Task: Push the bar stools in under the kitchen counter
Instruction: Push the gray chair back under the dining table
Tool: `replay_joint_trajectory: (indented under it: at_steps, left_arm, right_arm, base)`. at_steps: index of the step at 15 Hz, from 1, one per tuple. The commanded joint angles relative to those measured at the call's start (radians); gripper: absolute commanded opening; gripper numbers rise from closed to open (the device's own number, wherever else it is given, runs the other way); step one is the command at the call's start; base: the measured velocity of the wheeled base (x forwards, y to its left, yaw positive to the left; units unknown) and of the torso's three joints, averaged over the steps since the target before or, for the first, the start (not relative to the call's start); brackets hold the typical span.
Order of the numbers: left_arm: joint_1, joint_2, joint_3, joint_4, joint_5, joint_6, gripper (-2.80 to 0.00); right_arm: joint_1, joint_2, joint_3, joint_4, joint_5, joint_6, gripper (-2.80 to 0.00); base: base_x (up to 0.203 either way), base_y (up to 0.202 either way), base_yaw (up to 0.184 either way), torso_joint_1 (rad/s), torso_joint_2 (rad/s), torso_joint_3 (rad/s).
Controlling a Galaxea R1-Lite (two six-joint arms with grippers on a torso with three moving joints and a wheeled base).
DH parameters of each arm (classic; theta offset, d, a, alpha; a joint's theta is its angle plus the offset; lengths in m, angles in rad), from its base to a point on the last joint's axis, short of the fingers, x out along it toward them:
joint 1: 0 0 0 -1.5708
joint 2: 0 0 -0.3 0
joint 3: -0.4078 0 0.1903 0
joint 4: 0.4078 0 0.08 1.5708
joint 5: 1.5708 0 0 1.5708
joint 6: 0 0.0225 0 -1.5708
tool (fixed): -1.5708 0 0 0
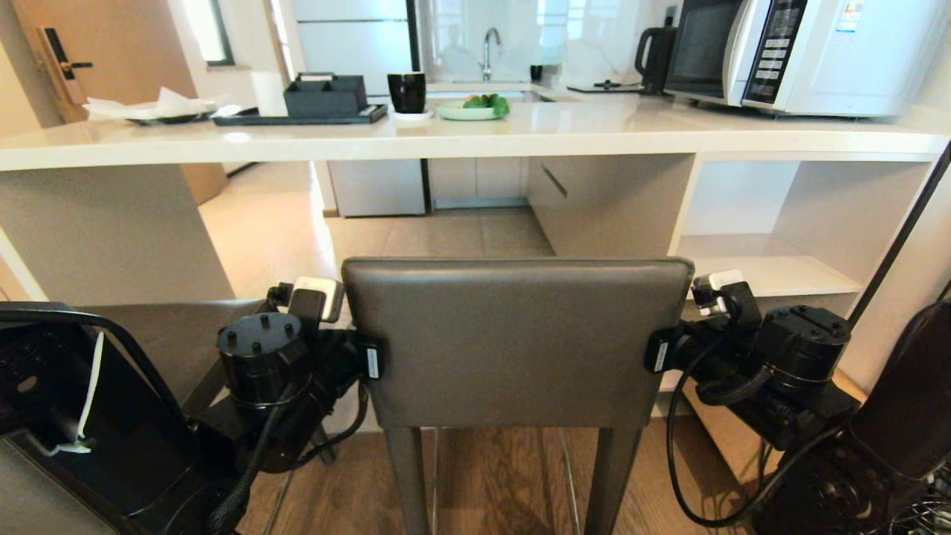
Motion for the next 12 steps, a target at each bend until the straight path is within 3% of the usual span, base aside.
replay_joint_trajectory:
  at_steps: [1,12]
  left_arm:
    - [0.001,-0.003,-0.005,-0.009,0.003,0.0,-2.8]
    - [-0.002,0.019,-0.01,-0.009,0.004,0.0,-2.8]
  right_arm:
    - [0.0,0.012,-0.022,-0.016,-0.003,-0.001,-2.8]
    - [0.003,0.001,-0.014,-0.018,-0.005,-0.003,-2.8]
  base:
    - [0.081,0.0,-0.003,-0.011,0.0,0.006]
    - [0.187,0.0,0.0,0.001,0.0,0.002]
